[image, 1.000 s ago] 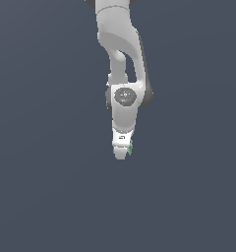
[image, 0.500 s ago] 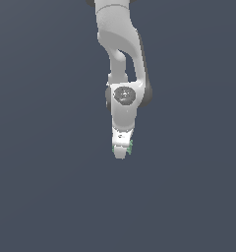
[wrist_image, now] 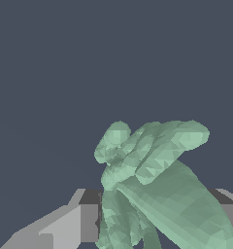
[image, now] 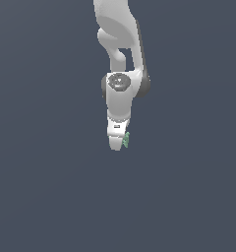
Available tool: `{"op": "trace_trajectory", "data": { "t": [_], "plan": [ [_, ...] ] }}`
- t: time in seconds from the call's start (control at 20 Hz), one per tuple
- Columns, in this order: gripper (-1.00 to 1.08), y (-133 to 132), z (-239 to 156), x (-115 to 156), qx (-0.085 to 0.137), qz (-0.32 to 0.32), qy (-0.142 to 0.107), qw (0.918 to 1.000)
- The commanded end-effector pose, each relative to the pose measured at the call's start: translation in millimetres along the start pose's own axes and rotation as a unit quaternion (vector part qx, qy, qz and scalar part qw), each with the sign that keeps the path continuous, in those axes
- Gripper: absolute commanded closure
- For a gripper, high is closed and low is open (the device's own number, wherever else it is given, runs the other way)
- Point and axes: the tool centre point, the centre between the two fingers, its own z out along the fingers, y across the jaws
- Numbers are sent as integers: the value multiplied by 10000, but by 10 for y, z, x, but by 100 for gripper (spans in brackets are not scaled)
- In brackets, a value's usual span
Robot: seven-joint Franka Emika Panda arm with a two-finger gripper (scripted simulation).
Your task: Pick up the object and move it to a goal position.
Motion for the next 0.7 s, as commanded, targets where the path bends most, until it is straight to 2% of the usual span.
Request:
{"op": "trace_trajectory", "data": {
  "t": [0.0,0.65],
  "plan": [
    [108,-76,-141,-86,-5,2,-2,10000],
    [108,-513,-969,-577,-1,1,7,10000]
  ]
}}
